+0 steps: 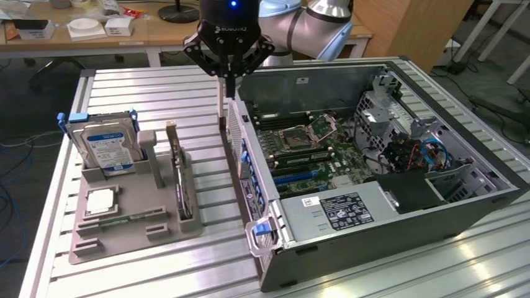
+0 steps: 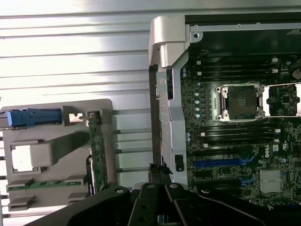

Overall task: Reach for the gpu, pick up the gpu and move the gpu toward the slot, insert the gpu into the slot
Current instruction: 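Reach for the gpu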

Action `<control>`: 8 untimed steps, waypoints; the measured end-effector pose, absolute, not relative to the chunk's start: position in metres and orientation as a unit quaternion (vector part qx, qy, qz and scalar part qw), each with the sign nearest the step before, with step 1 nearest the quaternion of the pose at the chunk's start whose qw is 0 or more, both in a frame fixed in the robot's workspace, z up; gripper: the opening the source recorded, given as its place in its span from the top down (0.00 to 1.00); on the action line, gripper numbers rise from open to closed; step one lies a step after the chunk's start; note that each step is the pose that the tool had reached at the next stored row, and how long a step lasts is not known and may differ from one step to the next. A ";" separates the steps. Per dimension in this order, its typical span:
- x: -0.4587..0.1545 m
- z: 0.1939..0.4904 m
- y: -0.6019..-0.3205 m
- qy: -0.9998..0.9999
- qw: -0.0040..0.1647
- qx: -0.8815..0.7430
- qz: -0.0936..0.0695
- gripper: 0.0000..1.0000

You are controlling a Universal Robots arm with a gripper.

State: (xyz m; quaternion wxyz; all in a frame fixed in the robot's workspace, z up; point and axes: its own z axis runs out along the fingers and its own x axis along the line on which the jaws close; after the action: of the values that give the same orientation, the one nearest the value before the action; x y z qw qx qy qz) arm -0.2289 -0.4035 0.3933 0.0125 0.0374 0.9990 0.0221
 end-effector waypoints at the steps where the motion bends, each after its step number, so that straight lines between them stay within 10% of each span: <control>1: -0.230 0.393 -0.404 0.999 0.012 0.037 0.022 0.90; 8: -0.239 0.393 -0.404 0.999 0.012 0.037 0.022 0.90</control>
State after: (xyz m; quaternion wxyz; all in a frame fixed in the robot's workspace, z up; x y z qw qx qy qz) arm -0.2393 -0.4041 0.3933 0.0125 0.0374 0.9990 0.0221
